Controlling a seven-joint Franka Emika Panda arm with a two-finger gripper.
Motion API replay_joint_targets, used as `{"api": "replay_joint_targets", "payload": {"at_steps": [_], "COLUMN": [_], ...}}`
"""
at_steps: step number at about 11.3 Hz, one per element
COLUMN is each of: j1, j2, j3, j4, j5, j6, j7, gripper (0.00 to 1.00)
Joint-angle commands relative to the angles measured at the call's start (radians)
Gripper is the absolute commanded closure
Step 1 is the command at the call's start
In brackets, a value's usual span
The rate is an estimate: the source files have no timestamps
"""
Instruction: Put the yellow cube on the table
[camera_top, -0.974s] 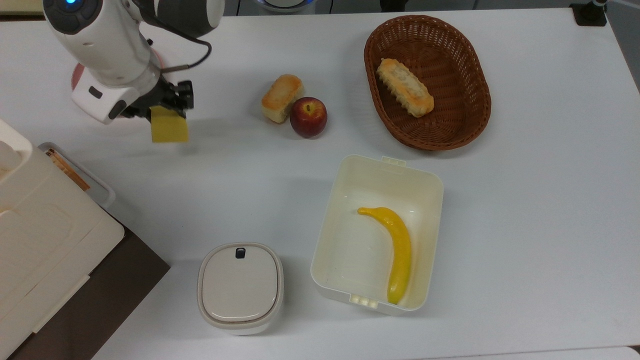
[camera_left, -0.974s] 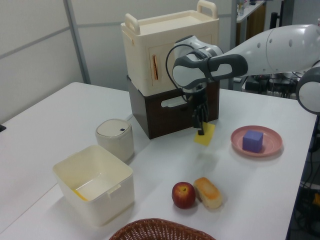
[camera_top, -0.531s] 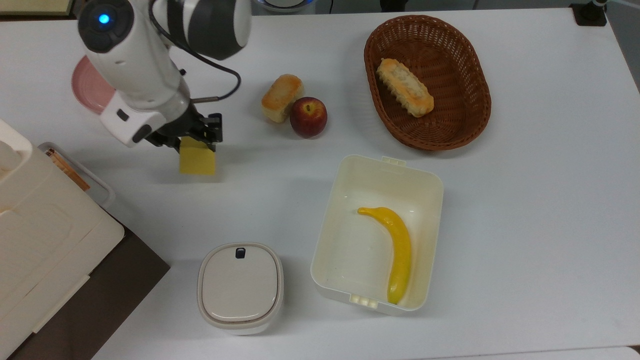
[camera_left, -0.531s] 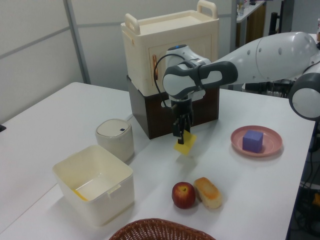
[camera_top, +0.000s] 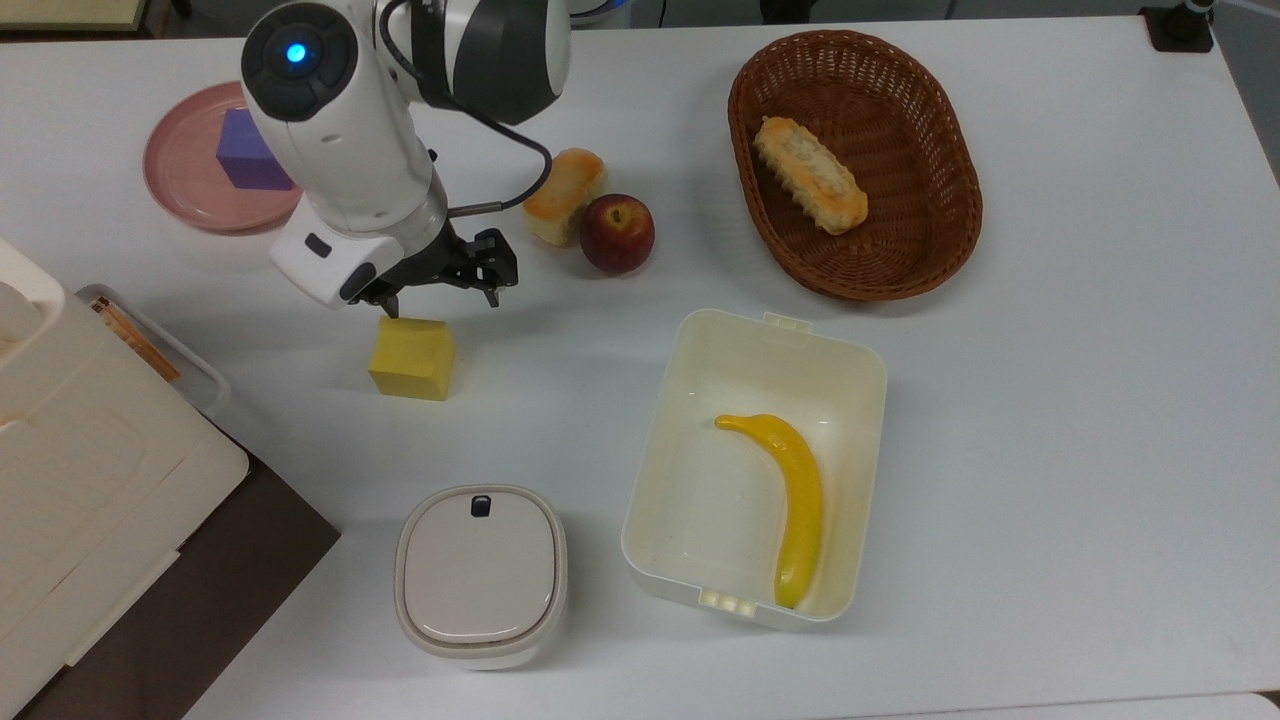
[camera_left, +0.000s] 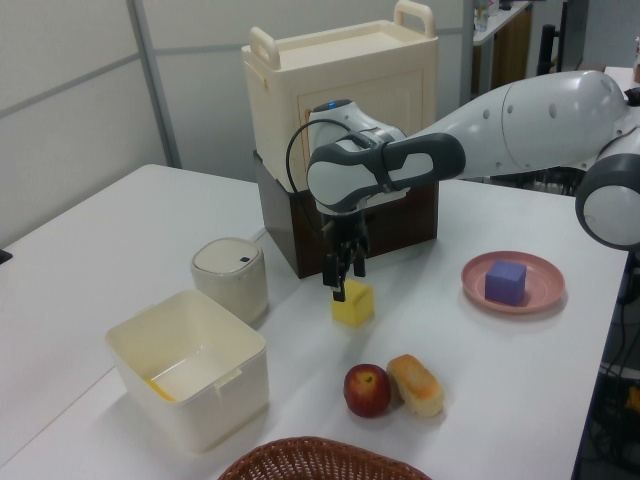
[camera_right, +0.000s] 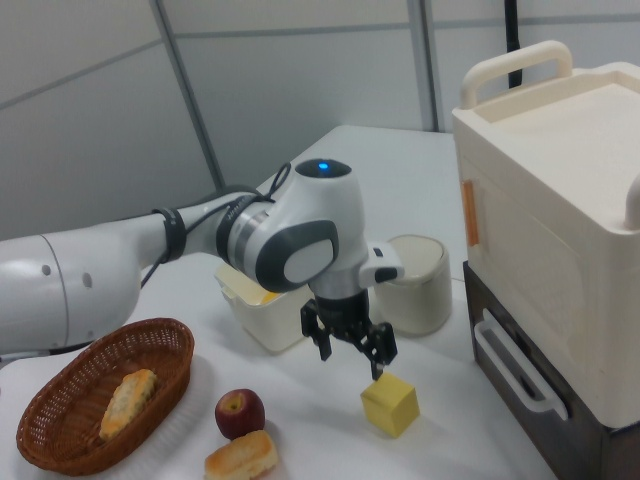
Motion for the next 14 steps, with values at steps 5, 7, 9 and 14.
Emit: {"api": "replay_joint_targets", "payload": {"at_steps": [5, 7, 9, 14], "j1": [0.027, 0.027, 0.027, 0.022], "j2": [-0.226, -0.277, -0.300, -0.314], "j3": [-0.005, -0.005, -0.005, -0.006], "j4": [0.017, 0.017, 0.015, 0.015], "j5": [-0.071, -0.075, -0.144, -0.161], "j6": [-0.191, -0.252, -0.287, -0.281], "j7": [0.015, 0.029, 0.043, 0.047], "gripper": [0.00, 0.00, 0.00, 0.00]}}
